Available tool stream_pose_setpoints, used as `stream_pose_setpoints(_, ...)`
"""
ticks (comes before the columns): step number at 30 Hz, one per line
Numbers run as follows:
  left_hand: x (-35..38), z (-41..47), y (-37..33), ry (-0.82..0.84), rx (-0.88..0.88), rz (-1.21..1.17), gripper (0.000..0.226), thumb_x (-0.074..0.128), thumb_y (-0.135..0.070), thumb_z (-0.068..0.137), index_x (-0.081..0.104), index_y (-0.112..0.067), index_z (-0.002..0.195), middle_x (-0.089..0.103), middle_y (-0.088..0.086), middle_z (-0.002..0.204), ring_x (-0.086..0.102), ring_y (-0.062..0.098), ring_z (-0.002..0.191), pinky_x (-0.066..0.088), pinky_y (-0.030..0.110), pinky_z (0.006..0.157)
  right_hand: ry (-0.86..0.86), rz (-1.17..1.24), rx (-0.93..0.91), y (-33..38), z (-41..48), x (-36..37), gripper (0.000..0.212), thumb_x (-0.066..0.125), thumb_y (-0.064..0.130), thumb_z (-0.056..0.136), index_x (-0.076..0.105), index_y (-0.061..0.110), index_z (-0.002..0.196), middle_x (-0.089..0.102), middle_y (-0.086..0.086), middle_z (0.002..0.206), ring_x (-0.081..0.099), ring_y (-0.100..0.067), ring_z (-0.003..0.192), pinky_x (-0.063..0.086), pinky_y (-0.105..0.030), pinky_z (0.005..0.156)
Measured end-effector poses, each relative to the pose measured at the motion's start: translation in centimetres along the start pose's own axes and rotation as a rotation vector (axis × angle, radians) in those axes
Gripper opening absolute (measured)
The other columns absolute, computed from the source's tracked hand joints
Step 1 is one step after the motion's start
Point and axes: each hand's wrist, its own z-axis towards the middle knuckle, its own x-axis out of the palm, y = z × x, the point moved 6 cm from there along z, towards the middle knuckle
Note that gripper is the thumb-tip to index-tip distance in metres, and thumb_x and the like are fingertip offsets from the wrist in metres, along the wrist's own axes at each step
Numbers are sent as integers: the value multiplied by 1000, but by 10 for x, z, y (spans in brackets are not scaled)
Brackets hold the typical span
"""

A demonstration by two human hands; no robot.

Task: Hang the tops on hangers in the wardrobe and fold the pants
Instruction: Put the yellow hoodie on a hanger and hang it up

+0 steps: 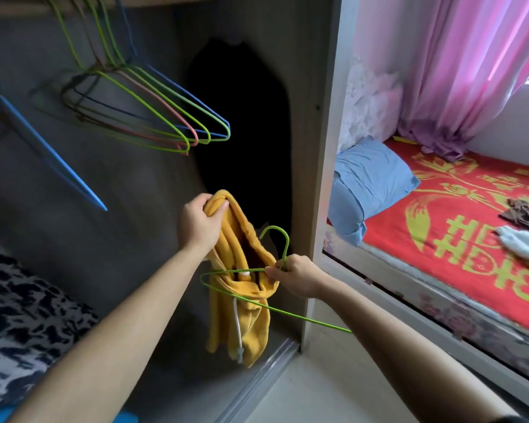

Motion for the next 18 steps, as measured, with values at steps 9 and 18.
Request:
stream_pose_setpoints(9,-46,12,12,-168,-34,316,25,66,-24,91,69,-15,114,66,14,112,60,34,102,40,34,71,-65,111,-38,25,-12,-72,37,52,48,99,76,31,77,61,22,56,56,4,55,37,-9,49)
stream_pose_setpoints(18,-25,-3,-15,-15,-6,-117,9,73,-42,83,68,-34,82,68,-20,75,64,1,74,52,21,57,-38,53,55,35,11,-6,37,48,42,102,76,18,93,72,-2,92,69,-19,81,60,-34,75)
